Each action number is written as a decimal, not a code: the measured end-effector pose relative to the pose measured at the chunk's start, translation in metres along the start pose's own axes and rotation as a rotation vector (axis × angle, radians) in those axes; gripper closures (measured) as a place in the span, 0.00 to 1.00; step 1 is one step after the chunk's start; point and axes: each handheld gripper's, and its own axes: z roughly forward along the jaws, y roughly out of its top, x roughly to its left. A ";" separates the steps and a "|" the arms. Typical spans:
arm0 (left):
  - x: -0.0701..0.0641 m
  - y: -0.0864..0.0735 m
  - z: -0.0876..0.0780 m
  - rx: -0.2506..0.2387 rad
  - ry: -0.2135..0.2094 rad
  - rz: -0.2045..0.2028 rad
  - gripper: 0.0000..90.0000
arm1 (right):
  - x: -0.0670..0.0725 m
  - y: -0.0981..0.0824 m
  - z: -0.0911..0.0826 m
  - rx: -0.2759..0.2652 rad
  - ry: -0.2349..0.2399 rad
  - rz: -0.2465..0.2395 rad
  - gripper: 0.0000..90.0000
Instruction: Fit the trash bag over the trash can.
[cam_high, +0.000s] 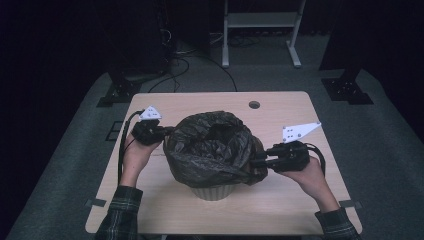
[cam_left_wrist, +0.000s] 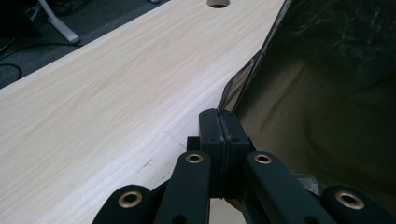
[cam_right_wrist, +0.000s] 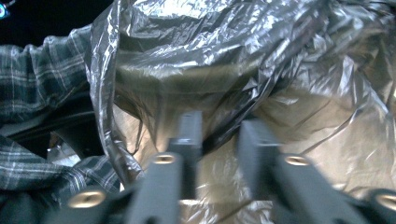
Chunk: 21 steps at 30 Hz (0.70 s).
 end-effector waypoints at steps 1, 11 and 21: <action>0.000 0.000 -0.001 0.002 0.001 0.002 1.00 | 0.003 -0.002 0.002 0.014 0.008 -0.014 0.97; -0.003 -0.006 0.004 0.017 -0.010 -0.003 1.00 | 0.006 -0.017 0.015 0.098 0.001 -0.021 1.00; -0.003 -0.014 0.020 0.083 -0.029 -0.007 1.00 | 0.004 -0.028 0.023 0.160 -0.028 -0.020 1.00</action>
